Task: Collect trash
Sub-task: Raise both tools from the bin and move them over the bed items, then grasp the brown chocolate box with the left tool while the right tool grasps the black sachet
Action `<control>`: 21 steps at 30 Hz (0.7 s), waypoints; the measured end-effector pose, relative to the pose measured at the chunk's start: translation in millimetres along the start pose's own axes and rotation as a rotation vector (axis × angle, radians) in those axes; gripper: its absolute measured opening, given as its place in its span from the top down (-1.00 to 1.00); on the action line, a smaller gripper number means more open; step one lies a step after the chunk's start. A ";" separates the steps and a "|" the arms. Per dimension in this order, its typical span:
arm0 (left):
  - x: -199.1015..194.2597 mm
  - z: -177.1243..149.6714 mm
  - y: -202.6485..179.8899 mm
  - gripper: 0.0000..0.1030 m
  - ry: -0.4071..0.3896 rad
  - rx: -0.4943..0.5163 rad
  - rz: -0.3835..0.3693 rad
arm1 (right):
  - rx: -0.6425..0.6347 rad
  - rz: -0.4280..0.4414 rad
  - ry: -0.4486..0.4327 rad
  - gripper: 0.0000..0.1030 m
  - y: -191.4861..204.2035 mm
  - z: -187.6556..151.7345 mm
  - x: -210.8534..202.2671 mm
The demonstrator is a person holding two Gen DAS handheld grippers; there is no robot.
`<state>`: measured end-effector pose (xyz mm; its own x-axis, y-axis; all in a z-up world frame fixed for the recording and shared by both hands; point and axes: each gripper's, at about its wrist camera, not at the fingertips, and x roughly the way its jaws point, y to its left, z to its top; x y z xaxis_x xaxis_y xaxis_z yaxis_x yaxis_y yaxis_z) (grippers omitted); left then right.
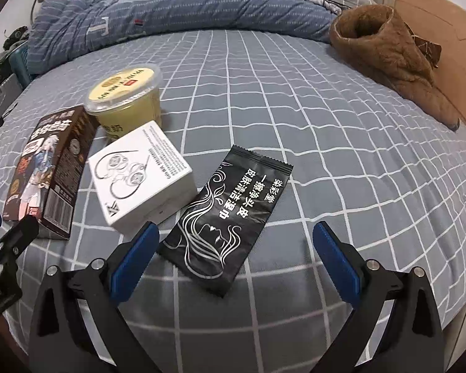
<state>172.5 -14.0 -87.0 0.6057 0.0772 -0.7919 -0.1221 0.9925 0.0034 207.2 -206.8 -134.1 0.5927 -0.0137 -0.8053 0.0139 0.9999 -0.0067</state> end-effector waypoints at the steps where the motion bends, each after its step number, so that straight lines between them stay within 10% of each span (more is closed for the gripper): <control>1: 2.1 0.9 -1.3 -0.89 0.002 0.000 -0.002 | 0.007 0.002 0.003 -0.85 -0.4 0.9 2.0; 21: 25.4 16.9 -13.6 -0.77 -0.039 -0.017 0.061 | 0.056 0.025 0.058 -0.34 1.3 5.0 25.5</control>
<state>202.8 -24.0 -96.9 0.6266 0.1417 -0.7663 -0.1732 0.9841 0.0403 226.4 -205.9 -151.7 0.5455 0.0136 -0.8380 0.0457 0.9979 0.0460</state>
